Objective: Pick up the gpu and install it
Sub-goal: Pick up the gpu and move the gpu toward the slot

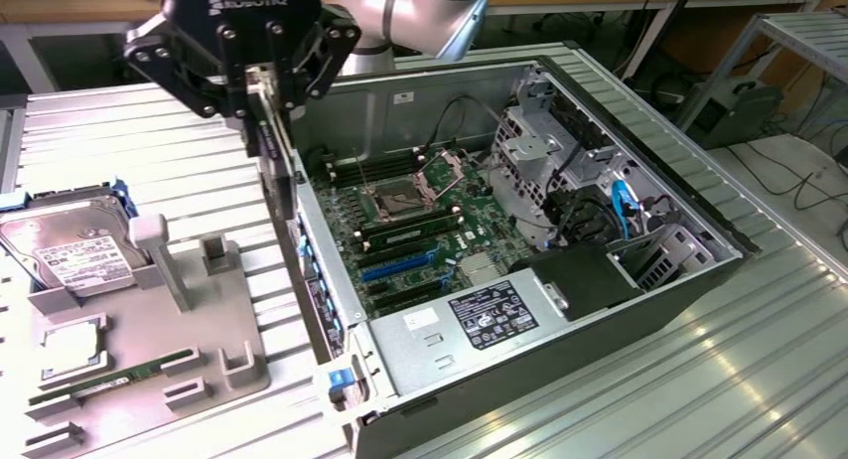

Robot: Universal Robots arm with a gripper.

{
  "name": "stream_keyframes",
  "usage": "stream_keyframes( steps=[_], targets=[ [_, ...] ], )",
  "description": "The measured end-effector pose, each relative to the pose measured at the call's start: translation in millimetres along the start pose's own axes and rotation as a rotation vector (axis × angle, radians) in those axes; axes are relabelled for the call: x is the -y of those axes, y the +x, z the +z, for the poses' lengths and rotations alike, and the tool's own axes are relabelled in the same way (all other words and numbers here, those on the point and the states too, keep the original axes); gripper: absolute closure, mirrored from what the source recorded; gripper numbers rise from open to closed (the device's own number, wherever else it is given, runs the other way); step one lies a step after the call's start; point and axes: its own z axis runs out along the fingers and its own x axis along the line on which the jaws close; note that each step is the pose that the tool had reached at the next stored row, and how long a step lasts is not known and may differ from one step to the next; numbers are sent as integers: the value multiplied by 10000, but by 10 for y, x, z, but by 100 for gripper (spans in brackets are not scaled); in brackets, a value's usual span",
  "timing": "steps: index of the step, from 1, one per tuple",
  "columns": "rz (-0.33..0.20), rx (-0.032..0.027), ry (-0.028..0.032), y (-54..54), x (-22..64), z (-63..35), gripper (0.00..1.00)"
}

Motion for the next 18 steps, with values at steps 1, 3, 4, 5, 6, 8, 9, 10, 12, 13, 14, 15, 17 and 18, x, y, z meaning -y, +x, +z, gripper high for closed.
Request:
stream_keyframes(
  steps=[1,3,4,5,6,8,9,10,12,13,14,15,17,18],
  targets=[
    [-1,0,0,-46,1,1,72],
    [1,1,-1,-140,3,5,72],
    [1,1,-1,-188,3,6,72],
    [-1,0,0,-228,4,7,72],
    [-1,0,0,-276,5,8,72],
    [0,1,-1,-418,8,12,72],
    [-1,0,0,-483,10,14,72],
    [1,0,0,-573,11,16,72],
    [0,0,0,-700,14,20,72],
    [1,1,-1,-745,15,22,72],
    [1,1,-1,-782,16,23,72],
    [-1,0,0,-821,17,23,72],
    [1,0,0,-900,18,25,72],
    [1,0,0,-952,19,27,72]
  ],
)
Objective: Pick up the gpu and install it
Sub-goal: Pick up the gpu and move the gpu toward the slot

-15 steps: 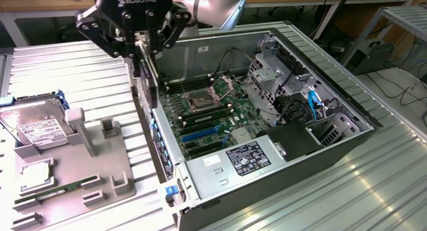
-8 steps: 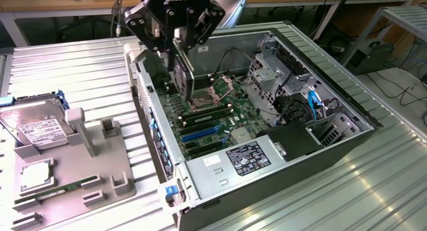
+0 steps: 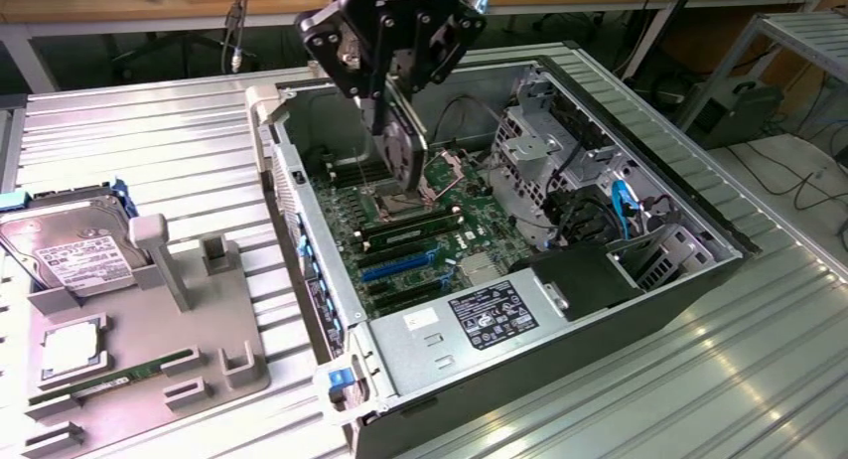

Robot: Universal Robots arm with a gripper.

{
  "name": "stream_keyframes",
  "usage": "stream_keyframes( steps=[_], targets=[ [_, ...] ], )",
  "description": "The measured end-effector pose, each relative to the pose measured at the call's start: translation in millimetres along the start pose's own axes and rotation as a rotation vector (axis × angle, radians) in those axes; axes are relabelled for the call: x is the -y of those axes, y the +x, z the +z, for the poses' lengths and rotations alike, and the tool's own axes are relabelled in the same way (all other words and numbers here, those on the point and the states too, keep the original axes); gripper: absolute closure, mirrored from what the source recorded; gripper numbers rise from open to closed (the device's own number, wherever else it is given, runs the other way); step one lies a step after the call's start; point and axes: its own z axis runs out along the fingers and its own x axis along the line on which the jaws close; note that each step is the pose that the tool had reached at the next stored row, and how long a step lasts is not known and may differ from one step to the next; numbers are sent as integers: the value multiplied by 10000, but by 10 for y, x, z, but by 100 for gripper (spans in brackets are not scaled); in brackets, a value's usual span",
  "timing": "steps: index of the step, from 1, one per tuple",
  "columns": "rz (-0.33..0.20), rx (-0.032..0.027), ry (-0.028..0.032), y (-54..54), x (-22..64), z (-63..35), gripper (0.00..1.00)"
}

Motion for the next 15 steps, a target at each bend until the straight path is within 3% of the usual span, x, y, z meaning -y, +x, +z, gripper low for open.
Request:
stream_keyframes(
  steps=[7,15],
  targets=[
    [-2,0,0,-400,9,11,72],
    [-2,0,0,-744,16,21,72]
  ],
)
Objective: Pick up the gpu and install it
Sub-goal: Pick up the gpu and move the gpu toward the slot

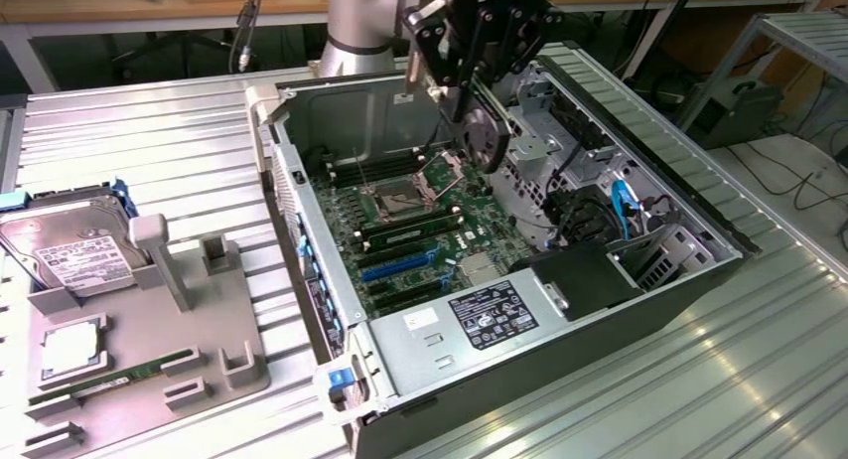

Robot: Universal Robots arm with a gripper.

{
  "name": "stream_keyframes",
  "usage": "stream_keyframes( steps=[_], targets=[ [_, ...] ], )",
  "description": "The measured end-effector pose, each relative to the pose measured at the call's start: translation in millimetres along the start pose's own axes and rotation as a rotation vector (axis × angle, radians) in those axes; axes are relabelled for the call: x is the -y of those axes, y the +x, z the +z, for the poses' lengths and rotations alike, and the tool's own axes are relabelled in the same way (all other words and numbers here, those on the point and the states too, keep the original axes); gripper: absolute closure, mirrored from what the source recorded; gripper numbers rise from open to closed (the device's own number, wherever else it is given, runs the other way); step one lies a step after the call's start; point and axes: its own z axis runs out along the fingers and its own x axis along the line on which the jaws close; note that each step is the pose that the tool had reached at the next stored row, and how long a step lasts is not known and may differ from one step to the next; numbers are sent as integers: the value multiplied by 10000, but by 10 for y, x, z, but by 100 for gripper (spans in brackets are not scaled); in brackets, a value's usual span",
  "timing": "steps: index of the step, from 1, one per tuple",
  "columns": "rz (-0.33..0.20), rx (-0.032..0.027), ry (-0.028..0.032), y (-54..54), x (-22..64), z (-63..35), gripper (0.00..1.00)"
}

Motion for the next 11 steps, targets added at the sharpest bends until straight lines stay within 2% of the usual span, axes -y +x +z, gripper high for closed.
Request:
stream_keyframes(
  steps=[9,11],
  targets=[
    [1,0,-1,-328,7,10,72],
    [1,0,-1,-371,8,11,72]
  ],
)
